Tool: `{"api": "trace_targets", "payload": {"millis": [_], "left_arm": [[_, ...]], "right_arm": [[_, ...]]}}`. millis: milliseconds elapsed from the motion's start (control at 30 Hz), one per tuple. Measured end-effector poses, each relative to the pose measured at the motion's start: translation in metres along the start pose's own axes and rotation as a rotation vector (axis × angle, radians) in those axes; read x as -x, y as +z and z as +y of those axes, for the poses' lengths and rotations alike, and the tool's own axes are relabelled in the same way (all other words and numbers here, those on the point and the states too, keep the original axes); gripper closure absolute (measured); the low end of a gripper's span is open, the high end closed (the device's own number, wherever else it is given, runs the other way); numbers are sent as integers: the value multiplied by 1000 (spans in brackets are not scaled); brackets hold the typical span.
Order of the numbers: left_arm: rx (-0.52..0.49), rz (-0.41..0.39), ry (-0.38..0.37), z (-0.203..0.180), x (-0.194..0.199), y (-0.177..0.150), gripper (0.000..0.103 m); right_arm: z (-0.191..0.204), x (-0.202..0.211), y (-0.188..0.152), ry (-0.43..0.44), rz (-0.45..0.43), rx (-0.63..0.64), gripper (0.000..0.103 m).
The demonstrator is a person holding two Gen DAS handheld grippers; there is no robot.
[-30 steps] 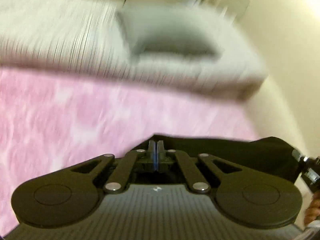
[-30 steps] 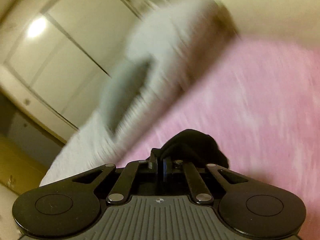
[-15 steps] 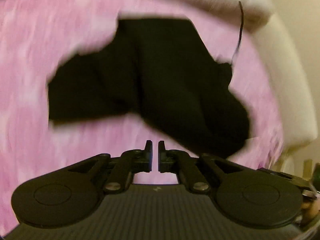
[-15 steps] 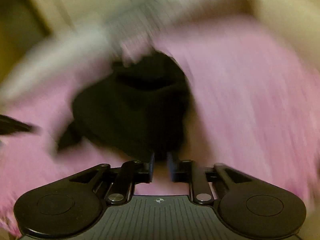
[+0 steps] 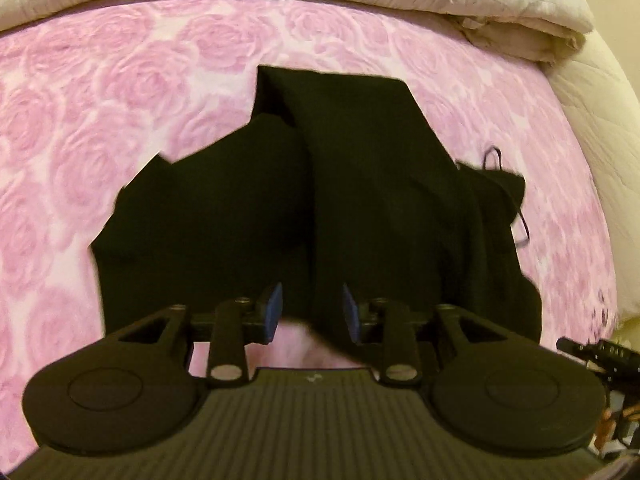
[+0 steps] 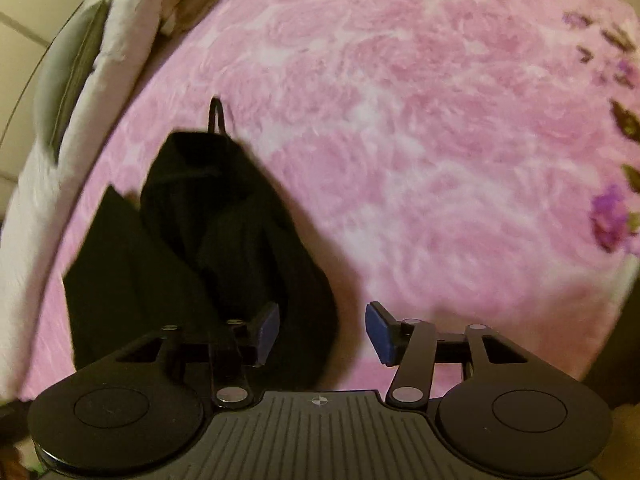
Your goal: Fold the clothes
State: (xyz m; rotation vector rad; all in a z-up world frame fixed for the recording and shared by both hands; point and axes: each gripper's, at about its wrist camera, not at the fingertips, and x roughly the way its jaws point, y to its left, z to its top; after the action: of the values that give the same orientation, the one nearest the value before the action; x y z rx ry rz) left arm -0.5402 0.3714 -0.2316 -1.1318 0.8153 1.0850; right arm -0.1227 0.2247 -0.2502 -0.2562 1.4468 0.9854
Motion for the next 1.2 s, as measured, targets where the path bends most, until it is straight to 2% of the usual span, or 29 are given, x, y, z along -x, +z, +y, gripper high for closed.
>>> {"api": "trace_targets", "payload": {"millis": [133, 300, 467, 533, 567, 600, 667, 700, 733, 800, 900, 1000, 1033, 1133, 1167, 1200], "left_arm": [[45, -8, -8, 1, -30, 44, 75], [97, -40, 8, 9, -64, 85, 71], [191, -83, 2, 25, -93, 114, 67], [190, -105, -65, 25, -82, 109, 72], [190, -116, -99, 25, -77, 107, 90], [189, -127, -133, 25, -72, 104, 103], [187, -148, -200, 26, -62, 100, 103], [186, -159, -234, 26, -57, 97, 103], [186, -170, -268, 26, -52, 95, 103], [182, -195, -336, 27, -39, 90, 103], [149, -297, -457, 38, 36, 69, 103], [85, -360, -494, 61, 102, 4, 103], [91, -347, -464, 74, 114, -25, 103], [226, -169, -281, 127, 116, -116, 100], [293, -88, -170, 145, 111, -144, 99], [358, -13, -63, 162, 107, -171, 103]], "right_arm": [[10, -20, 20, 4, 20, 19, 49], [5, -45, 27, -12, 58, 8, 48], [-6, -54, 31, 12, 49, -80, 48], [-9, -59, 31, 37, 51, -136, 48], [-10, -64, 30, 40, 63, -159, 48], [-10, -69, 30, 37, 80, -176, 47], [-10, -75, 27, 52, 85, -193, 48], [-8, -74, 27, 51, 74, -181, 56], [-4, -72, 27, 36, 67, -151, 78], [5, -67, 28, 12, 56, -81, 89], [18, -58, 27, -21, 49, 21, 93], [19, -50, 21, -46, 55, 43, 93], [18, -47, 17, -55, 57, 45, 93], [12, -39, 0, -74, 86, 60, 93], [10, -37, -8, -87, 108, 71, 93], [8, -36, -15, -102, 128, 82, 93]]}}
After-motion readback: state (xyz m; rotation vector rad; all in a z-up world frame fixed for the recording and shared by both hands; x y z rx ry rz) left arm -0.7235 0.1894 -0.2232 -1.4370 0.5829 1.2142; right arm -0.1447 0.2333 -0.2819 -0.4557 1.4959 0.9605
